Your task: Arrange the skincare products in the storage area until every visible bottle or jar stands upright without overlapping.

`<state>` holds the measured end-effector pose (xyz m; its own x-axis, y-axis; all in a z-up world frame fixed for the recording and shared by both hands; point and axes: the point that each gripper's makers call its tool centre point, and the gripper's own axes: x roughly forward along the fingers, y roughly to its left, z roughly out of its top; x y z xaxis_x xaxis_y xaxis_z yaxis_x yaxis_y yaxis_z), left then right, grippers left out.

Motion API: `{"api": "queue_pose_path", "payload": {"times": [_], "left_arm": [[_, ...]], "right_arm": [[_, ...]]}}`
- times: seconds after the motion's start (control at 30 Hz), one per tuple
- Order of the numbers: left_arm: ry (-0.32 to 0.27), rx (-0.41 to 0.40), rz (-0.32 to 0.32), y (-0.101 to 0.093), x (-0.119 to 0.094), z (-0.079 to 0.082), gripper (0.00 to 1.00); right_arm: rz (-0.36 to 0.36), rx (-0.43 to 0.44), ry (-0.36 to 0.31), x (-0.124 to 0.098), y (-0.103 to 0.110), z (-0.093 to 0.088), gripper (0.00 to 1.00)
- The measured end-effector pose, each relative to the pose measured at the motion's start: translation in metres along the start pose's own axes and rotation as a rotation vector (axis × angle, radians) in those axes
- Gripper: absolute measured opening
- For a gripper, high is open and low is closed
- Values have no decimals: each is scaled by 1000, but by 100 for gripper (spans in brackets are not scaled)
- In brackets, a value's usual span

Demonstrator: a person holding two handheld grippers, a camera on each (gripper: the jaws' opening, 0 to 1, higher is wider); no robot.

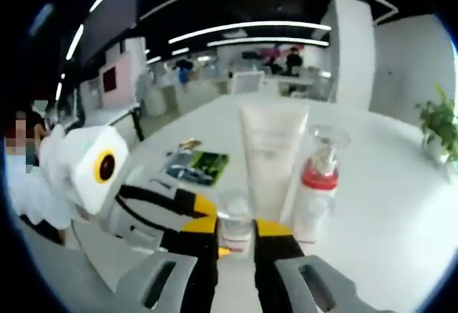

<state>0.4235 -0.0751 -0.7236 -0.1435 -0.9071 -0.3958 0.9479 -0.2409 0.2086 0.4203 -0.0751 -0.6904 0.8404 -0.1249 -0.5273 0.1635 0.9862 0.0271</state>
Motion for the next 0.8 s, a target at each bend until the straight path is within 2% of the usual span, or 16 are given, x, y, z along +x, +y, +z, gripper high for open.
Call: {"api": "queue_pose_path", "payload": {"times": [0.27, 0.4, 0.53, 0.8], "left_arm": [[102, -26, 40, 7, 7, -17, 26], [105, -52, 52, 12, 9, -20, 27], [114, -33, 50, 11, 12, -21, 25], [133, -55, 65, 16, 14, -26, 23]], "right_arm": [[-39, 20, 2, 6, -12, 0, 11], [-37, 14, -12, 7, -14, 1, 11], [-42, 18, -15, 8, -18, 2, 11], [-51, -32, -23, 6, -18, 2, 12]]}}
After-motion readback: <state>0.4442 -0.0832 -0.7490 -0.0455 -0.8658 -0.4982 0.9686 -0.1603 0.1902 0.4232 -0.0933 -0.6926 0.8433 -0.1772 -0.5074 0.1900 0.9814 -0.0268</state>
